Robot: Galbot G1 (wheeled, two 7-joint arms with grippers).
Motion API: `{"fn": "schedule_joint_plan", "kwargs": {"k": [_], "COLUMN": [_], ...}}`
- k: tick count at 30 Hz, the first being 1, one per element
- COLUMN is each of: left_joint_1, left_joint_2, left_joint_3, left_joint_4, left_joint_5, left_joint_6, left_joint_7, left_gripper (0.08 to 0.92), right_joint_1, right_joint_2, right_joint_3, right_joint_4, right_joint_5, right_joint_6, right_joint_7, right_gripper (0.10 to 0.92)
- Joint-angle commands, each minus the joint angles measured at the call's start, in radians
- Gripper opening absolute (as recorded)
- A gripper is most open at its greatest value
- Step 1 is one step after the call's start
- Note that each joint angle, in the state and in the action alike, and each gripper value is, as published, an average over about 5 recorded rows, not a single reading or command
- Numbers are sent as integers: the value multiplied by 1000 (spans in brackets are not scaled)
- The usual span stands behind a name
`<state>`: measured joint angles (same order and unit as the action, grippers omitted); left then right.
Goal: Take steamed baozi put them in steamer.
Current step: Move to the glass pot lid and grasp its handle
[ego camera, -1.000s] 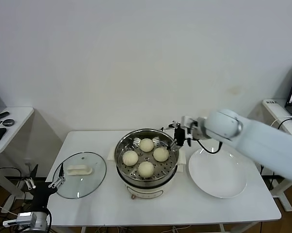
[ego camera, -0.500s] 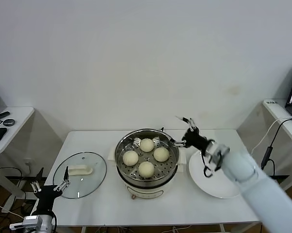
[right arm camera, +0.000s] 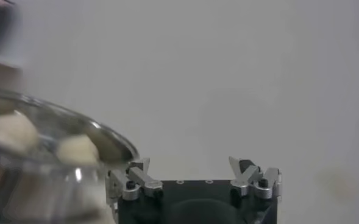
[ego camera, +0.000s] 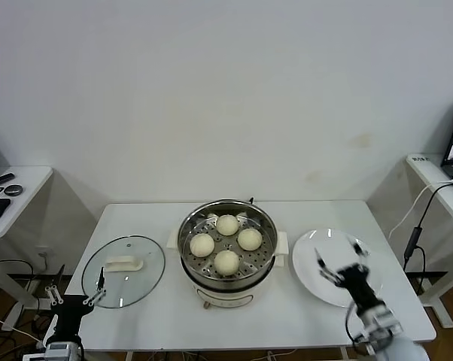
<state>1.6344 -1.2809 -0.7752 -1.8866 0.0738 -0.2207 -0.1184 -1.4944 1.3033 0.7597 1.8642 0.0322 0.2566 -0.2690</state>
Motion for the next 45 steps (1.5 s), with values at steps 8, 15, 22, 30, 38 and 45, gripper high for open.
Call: {"fn": "schedule_joint_plan", "kwargs": {"k": [8,15,22,30,38,45], "left_joint_1": [-52,-147,-278,-398,-471,-517], "left_joint_2": [121,155,170,197,193,191], "left_joint_3": [-13,37,77,124,164,177], "left_joint_4": [247,341,433,497,576,635], "left_joint_5": [1110,1225,1249,1243,1245,1249], "left_joint_6": [-122,-156,-153,-131,-126,-125], "left_joint_7": [-194,-152,-149,-125,-111,-114], "left_gripper": [823,823,823,823,823,823], "right_joint_1": [-142,-145,-149,-166,-170,-175], "right_joint_2": [183,205,210,219,224,225], "right_joint_3": [151,122,114,99,100,104], "right_joint_4": [-15,-10,-8,3,4,4], "right_joint_5": [52,30,22,9,-1,-5], "right_joint_6": [75,67,59,42,42,44], "right_joint_7": [49,51,48,48,47,46], "right_gripper": [823,823,823,823,823,823]}}
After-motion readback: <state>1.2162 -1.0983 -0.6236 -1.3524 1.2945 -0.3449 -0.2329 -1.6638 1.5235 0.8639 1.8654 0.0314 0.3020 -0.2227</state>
